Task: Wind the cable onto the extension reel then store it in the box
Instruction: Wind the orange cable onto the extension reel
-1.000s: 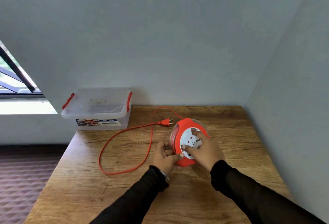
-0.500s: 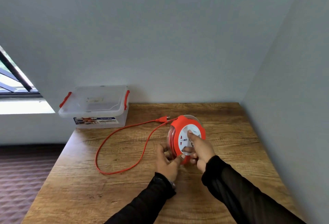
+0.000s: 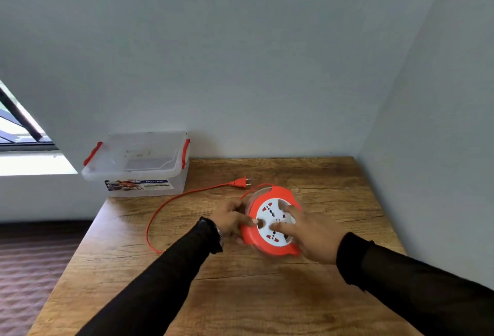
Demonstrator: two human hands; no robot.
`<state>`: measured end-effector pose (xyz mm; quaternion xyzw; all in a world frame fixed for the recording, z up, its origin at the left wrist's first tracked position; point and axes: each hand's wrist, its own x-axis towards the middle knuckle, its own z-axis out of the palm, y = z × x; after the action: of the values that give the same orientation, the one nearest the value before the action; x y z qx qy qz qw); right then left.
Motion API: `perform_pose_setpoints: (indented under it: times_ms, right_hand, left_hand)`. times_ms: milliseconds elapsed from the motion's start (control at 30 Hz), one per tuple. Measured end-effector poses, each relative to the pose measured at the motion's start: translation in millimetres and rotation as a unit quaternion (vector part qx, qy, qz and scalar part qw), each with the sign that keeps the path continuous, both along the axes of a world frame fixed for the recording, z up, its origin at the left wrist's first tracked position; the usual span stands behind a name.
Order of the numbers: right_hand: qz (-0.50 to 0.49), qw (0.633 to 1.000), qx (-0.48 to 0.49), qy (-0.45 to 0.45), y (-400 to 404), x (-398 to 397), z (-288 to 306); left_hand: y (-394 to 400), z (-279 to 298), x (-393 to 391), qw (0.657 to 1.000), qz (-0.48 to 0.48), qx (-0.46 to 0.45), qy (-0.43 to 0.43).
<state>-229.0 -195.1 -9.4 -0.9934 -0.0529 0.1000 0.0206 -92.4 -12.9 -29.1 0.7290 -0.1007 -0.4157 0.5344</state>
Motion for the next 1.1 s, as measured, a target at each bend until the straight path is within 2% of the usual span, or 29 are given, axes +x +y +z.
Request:
perform_pose_setpoints:
  times_ms: [167, 267, 367, 500, 667, 833, 967, 1100]
  right_hand:
    - [0.032, 0.997, -0.038, 0.061, 3, 16, 7]
    - [0.052, 0.993, -0.093, 0.051, 5, 22, 6]
    - [0.074, 0.986, -0.148, 0.011, 6, 23, 2]
    - [0.064, 0.982, -0.171, -0.042, 4, 20, -6]
    - [-0.033, 0.989, -0.082, -0.114, 6, 15, -11]
    - [-0.132, 0.981, 0.001, -0.143, 11, 11, -18]
    - [-0.275, 0.943, 0.139, -0.127, 18, 14, -18]
    - [-0.355, 0.896, 0.247, -0.101, 22, 14, -20]
  left_hand:
    - [-10, 15, 14, 0.993, -0.110, 0.046, 0.001]
    - [-15, 20, 12, 0.989, -0.130, 0.068, -0.006]
    - [-15, 22, 7, 0.991, -0.109, 0.073, -0.008]
    - [-9, 14, -8, 0.999, -0.013, 0.023, 0.019]
    - [-12, -3, -39, 0.986, 0.122, -0.078, 0.085]
    - [-20, -20, -64, 0.958, 0.222, -0.148, 0.106]
    - [-30, -29, -81, 0.942, 0.270, -0.169, 0.109]
    - [-34, -32, -87, 0.933, 0.286, -0.194, 0.096]
